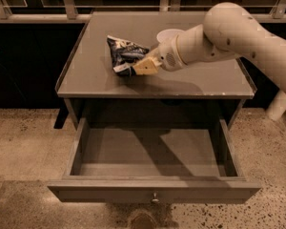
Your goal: Place blue chip bag into top drawer
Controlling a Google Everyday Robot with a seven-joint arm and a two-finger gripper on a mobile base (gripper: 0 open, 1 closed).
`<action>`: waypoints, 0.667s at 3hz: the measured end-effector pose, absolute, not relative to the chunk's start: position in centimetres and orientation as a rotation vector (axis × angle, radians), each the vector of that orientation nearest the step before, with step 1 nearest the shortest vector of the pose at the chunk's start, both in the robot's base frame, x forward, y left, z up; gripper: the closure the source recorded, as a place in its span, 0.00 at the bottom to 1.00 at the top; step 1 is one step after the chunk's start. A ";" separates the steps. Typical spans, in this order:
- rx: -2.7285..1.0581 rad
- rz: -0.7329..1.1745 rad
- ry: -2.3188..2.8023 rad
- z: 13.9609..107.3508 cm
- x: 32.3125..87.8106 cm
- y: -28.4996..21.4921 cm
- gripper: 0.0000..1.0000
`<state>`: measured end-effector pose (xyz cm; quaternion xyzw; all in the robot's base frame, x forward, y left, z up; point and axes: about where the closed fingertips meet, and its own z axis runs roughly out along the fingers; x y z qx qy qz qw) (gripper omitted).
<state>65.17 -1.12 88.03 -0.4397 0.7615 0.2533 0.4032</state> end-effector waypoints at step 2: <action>-0.985 0.656 2.043 86.1 52.5 -3.3 1.00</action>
Offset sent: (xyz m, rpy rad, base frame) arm -0.1987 -0.0375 -0.0678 0.0557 0.1367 -0.2044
